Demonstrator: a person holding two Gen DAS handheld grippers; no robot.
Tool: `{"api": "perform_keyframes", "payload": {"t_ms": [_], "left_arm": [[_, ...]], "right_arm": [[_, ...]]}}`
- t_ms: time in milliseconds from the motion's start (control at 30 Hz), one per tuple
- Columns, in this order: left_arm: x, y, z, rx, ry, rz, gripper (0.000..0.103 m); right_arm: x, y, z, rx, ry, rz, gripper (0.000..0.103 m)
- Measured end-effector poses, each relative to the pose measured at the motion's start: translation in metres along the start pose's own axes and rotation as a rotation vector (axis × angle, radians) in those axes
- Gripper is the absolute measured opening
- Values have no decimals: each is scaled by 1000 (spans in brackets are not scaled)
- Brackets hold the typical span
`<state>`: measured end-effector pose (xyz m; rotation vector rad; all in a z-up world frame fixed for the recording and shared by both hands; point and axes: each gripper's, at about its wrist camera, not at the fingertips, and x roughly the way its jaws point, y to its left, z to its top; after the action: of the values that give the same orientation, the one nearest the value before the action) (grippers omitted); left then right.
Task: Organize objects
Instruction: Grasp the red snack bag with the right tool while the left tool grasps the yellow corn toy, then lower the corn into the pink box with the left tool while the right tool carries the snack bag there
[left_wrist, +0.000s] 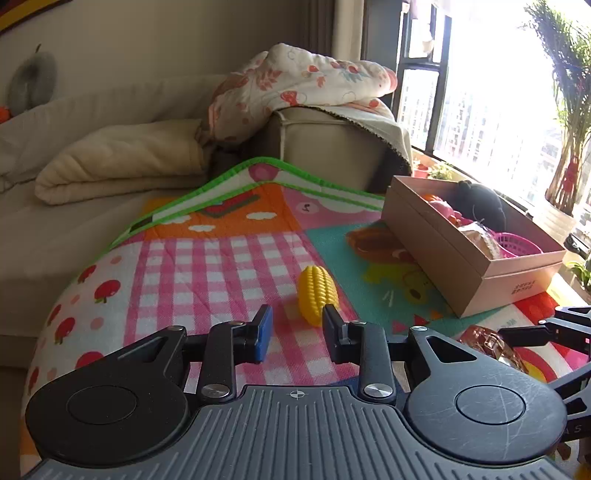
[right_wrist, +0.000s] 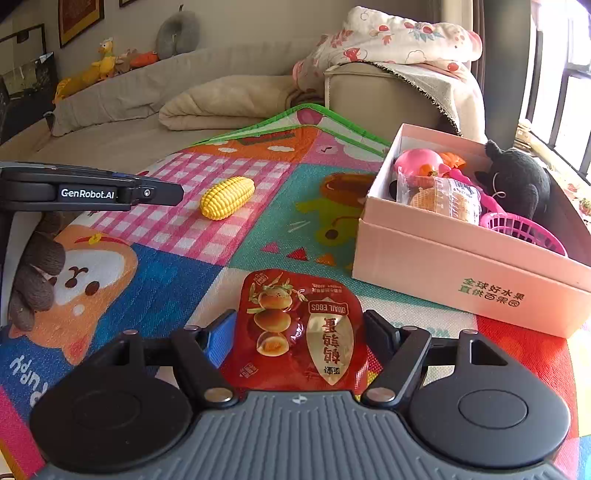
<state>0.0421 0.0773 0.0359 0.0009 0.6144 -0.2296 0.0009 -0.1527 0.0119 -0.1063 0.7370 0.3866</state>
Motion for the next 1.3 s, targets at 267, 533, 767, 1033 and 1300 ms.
{"api": "perform_keyframes", "payload": {"t_ms": [267, 533, 767, 1033, 1300], "left_arm": [[30, -13, 21, -11, -10, -11, 33], [77, -29, 27, -16, 112, 49, 34], [64, -27, 14, -86, 135, -36, 34], [-5, -55, -30, 2, 180, -175, 34], [-44, -84, -58, 29, 178, -250, 34]], "right_arm": [[-33, -26, -38, 55, -31, -80, 73], [-38, -25, -46, 40, -63, -102, 74], [-40, -25, -47, 51, -70, -97, 77], [-39, -24, -47, 43, -59, -94, 74], [-82, -26, -54, 55, -71, -108, 73]]}}
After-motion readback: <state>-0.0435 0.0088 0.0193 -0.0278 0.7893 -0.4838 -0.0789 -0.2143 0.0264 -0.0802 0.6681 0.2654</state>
